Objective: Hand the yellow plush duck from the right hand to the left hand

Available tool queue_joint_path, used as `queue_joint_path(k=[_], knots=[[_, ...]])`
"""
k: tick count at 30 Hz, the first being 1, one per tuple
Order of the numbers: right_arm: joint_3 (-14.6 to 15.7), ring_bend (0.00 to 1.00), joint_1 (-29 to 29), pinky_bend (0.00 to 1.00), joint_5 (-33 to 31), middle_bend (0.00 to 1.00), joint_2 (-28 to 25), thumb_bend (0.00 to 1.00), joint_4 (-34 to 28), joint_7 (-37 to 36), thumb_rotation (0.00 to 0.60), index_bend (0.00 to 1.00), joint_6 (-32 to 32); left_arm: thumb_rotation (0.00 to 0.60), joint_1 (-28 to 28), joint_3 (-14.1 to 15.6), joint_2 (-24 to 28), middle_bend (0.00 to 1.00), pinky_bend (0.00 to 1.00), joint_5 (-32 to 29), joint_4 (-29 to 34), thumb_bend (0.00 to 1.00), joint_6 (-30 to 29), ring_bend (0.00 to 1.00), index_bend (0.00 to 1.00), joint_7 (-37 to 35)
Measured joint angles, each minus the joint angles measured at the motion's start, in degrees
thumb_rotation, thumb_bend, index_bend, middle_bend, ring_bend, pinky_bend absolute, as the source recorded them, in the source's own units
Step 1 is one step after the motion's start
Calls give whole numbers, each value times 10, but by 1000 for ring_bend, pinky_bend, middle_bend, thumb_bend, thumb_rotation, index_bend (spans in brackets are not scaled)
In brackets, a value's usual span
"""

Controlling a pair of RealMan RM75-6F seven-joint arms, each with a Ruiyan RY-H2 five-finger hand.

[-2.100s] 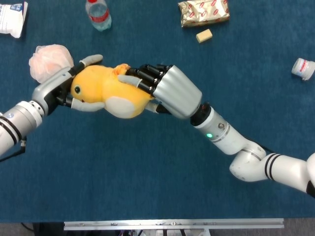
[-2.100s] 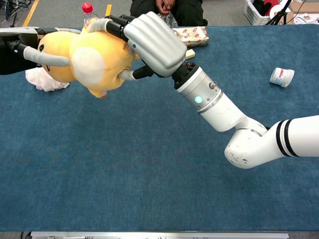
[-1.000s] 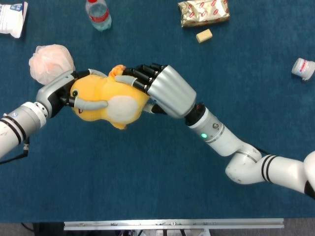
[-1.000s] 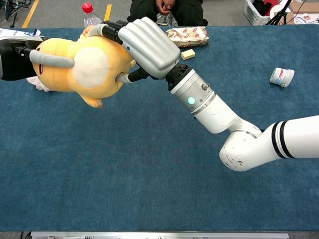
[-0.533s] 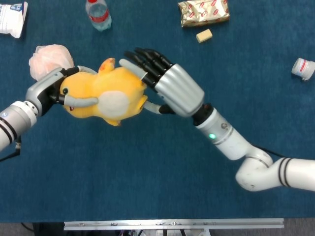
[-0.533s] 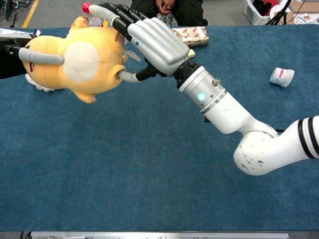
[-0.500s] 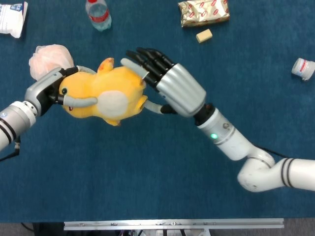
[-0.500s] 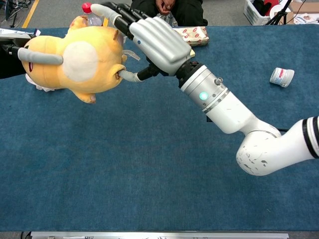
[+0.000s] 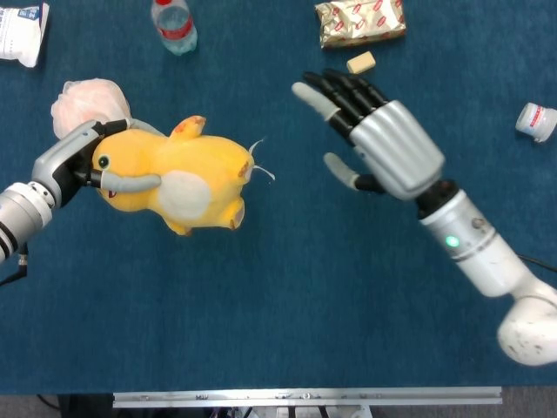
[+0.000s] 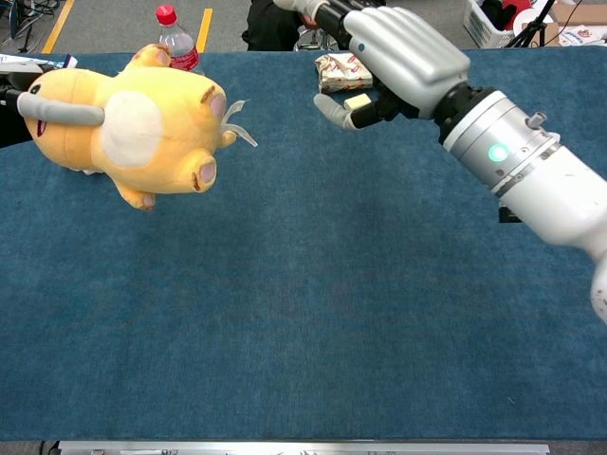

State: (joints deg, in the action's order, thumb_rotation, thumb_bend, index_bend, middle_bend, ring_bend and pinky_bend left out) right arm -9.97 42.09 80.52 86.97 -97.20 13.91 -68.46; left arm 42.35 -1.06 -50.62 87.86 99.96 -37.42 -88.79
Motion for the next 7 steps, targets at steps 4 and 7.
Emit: queue_joint_path(k=[4,7], knots=[[3,26,-9,131,3,74,-7,386,-11,4,600,0,0,600,0,0,1,341,726,0,1,173,0,396,381,2],[4,26,-11,131,7,75,-7,386,-11,3,600,0,0,600,0,0,2,341,726,-2,2,173,0,396,381,3]])
